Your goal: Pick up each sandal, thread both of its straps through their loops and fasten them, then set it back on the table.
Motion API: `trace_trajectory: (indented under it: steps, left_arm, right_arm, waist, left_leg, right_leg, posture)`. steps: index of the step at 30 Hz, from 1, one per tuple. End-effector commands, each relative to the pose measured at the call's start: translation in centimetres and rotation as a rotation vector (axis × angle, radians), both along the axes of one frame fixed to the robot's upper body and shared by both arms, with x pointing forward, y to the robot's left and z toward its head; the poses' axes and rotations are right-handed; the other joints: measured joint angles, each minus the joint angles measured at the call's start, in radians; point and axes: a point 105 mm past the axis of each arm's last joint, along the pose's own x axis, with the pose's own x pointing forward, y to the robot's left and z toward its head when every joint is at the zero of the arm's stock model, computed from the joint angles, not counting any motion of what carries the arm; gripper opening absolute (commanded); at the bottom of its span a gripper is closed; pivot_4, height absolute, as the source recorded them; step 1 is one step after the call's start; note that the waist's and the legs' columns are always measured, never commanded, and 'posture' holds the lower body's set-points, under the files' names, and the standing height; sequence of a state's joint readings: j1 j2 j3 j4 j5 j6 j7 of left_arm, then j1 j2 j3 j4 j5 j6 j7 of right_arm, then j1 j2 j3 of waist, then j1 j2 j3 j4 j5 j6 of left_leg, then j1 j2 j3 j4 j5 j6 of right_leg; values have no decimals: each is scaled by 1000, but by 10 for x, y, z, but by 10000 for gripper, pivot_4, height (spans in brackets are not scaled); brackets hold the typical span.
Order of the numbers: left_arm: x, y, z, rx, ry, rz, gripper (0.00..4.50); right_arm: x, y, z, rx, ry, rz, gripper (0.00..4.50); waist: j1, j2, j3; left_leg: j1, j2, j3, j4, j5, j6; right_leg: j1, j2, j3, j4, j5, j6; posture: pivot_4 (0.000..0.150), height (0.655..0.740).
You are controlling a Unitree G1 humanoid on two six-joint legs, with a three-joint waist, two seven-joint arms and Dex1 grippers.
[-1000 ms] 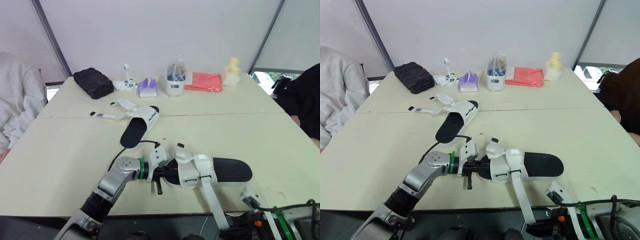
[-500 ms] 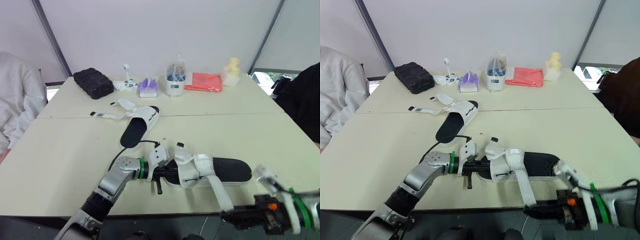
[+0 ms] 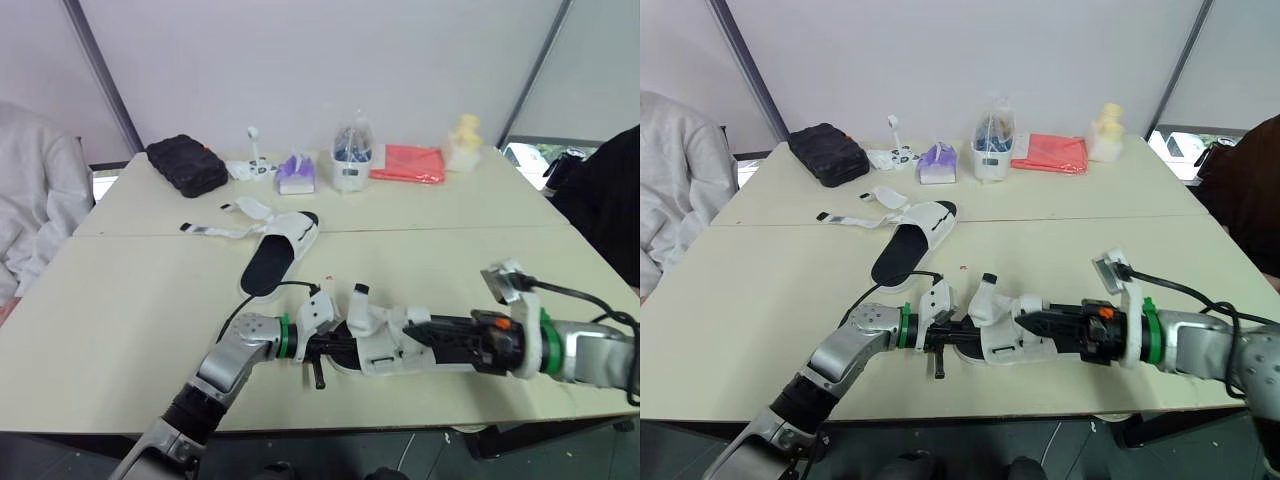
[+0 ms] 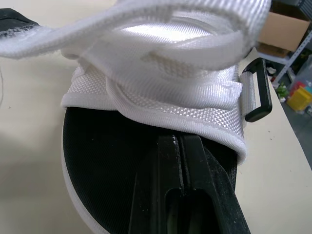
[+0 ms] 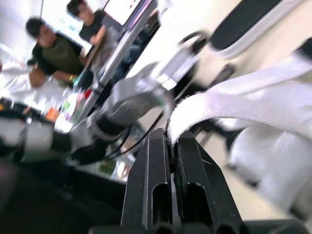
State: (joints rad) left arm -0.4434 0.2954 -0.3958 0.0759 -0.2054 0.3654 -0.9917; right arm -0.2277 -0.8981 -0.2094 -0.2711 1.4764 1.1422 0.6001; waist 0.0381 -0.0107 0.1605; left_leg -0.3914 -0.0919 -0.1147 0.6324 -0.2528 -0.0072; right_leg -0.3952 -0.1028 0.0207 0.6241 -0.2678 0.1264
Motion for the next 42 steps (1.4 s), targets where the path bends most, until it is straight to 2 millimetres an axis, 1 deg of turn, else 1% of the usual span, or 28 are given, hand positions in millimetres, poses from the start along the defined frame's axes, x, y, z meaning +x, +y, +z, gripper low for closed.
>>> trace_trajectory:
  steps: [1, 3, 5, 9, 13, 14, 15, 18, 19, 21, 22, 23, 24, 25, 27, 29, 32, 35, 37, 41, 42]
  left_arm:
    - [-5, 4, -22, 69, 66, 19, 0]
    - [-5, 5, -22, 69, 67, 26, 0]
    - [-5, 5, -22, 67, 69, 33, 0]
    - [-5, 5, -22, 64, 71, 40, 0]
    - [-5, 5, -22, 63, 72, 46, 0]
    - [-5, 5, -22, 62, 72, 48, 0]
    - [-5, 5, -22, 61, 73, 51, 0]
    - [-5, 6, -23, 55, 81, 61, 0]
    - [-5, 6, -23, 55, 82, 64, 0]
    - [-5, 6, -23, 55, 82, 65, 0]
    - [-5, 6, -23, 55, 82, 66, 0]
    - [-5, 7, -23, 56, 82, 67, 0]
    - [-5, 7, -23, 56, 83, 67, 0]
    - [-5, 7, -23, 56, 83, 67, 0]
    - [-5, 7, -23, 57, 84, 66, 0]
    - [-5, 7, -23, 58, 81, 63, 0]
    - [-5, 6, -23, 60, 79, 61, 0]
    - [-4, 6, -23, 57, 78, 70, 0]
    - [-4, 6, -23, 54, 79, 79, 0]
    - [-4, 7, -23, 51, 81, 90, 0]
    - [-4, 7, -23, 51, 80, 92, 0]
  right_arm:
    - [24, -4, 7, 7, -30, -77, 367]
    - [35, -5, 10, 29, -27, -106, 367]
    - [42, -5, 12, 30, -19, -108, 367]
    - [55, -5, 9, -2, 20, -119, 367]
    - [58, -7, 13, 8, 25, -106, 367]
    - [58, -7, 14, 11, 24, -103, 6956]
    - [57, -8, 15, 12, 23, -101, 10752]
    - [36, -2, 22, 21, -10, 9, 25947]
    - [28, -1, 28, 20, -46, 49, 30582]
    - [21, -3, 36, 1, -114, 77, 30582]
    - [26, -8, 39, -43, -178, 44, 30582]
    - [36, -15, 41, -100, -243, -11, 30582]
    - [51, -23, 41, -178, -311, -83, 30582]
    - [62, -29, 39, -251, -357, -127, 30582]
    - [78, -36, 29, -365, -395, -158, 30582]
    - [91, -38, 18, -404, -368, -171, 30582]
    - [98, -35, 8, -408, -328, -137, 30582]
    - [105, -32, 3, -364, -265, -116, 30582]
    - [108, -31, 0, -347, -230, -101, 30582]
    - [105, -24, -4, -321, -186, -36, 30582]
    - [105, -23, -6, -329, -181, -29, 28241]
  waist:
    - [2, 0, 0]
    - [0, 0, 0]
    - [0, 0, 0]
    - [-1, 1, 0]
    - [-1, 1, 0]
    - [-1, 1, 0]
    - [-1, 1, 0]
    - [1, 1, 0]
    - [2, 1, 0]
    - [1, 1, 0]
    - [1, 1, 0]
    - [0, 1, -1]
    - [-2, 1, -1]
    - [-4, 1, -1]
    - [-6, 1, -1]
    - [-10, 1, -1]
    - [-9, 1, -1]
    - [-10, 1, -1]
    - [-7, 1, -1]
    - [-5, 1, -1]
    - [-5, 1, -1]
  left_leg:
    - [0, 0, 0, 0, 0, 0]
    - [0, 0, 0, 0, 0, 0]
    - [0, 0, 0, 0, 0, 0]
    - [0, 0, 0, 0, 0, 0]
    - [0, 0, 0, 0, 0, 0]
    - [0, 0, 0, 0, 0, 0]
    - [0, 0, 0, 0, 0, 0]
    - [0, 0, 0, -1, 0, 0]
    - [0, 0, 0, -1, 0, 0]
    - [-1, 0, 0, -1, 0, 0]
    - [-1, 0, 0, -1, 0, 0]
    - [0, 0, 0, 0, 0, 0]
    - [0, -1, 1, 0, 0, 0]
    - [0, -1, 1, 0, 0, 0]
    - [0, -1, 2, 0, 0, 0]
    - [1, 0, 2, -1, 0, 0]
    - [0, -1, 1, -1, 0, 0]
    - [0, -1, 1, -1, 0, 0]
    - [0, -1, 1, -1, 0, 0]
    - [0, -1, 1, -1, 0, 0]
    - [0, -1, 1, -1, 0, 0]
  right_leg:
    - [0, 0, 0, 0, 0, 0]
    - [0, 0, 0, 0, 0, 0]
    - [0, 0, 0, 0, 0, 0]
    - [-1, 0, 0, 1, 0, 0]
    - [-1, 0, 0, 1, 0, 0]
    - [-1, 0, 0, 1, 0, 0]
    - [-1, 0, 0, 1, 0, 0]
    - [-1, 0, 0, 1, 0, 0]
    - [-1, 0, 0, 1, 0, 0]
    - [-2, 0, 0, 1, 0, 0]
    - [-2, 1, 0, 1, 0, 0]
    - [-1, 1, 0, 1, 0, 0]
    - [-1, 1, 0, 1, 0, 0]
    - [-1, 1, 0, 1, 0, 0]
    - [-1, 1, 0, 1, 0, 1]
    - [-1, 1, 0, 1, 1, 1]
    - [-2, 1, 0, 1, 1, 1]
    - [-2, 1, 1, 2, 1, 1]
    - [-2, 1, 1, 2, 1, 1]
    - [-2, 1, 1, 1, 1, 1]
    - [-2, 1, 1, 2, 1, 1]
  posture:
    - [1500, 7400]
    - [1500, 7400]
    - [1500, 7400]
    - [1500, 7400]
    - [1500, 7400]
    - [1500, 7400]
    - [1500, 7400]
    - [1500, 7400]
    - [1500, 7400]
    - [1500, 7400]
    - [1500, 7400]
    - [1500, 7400]
    - [1500, 7400]
    - [1500, 7400]
    - [1500, 7400]
    - [1500, 7400]
    - [1500, 7400]
    - [1500, 7400]
    - [1500, 7400]
    - [1500, 7400]
    - [1500, 7400]
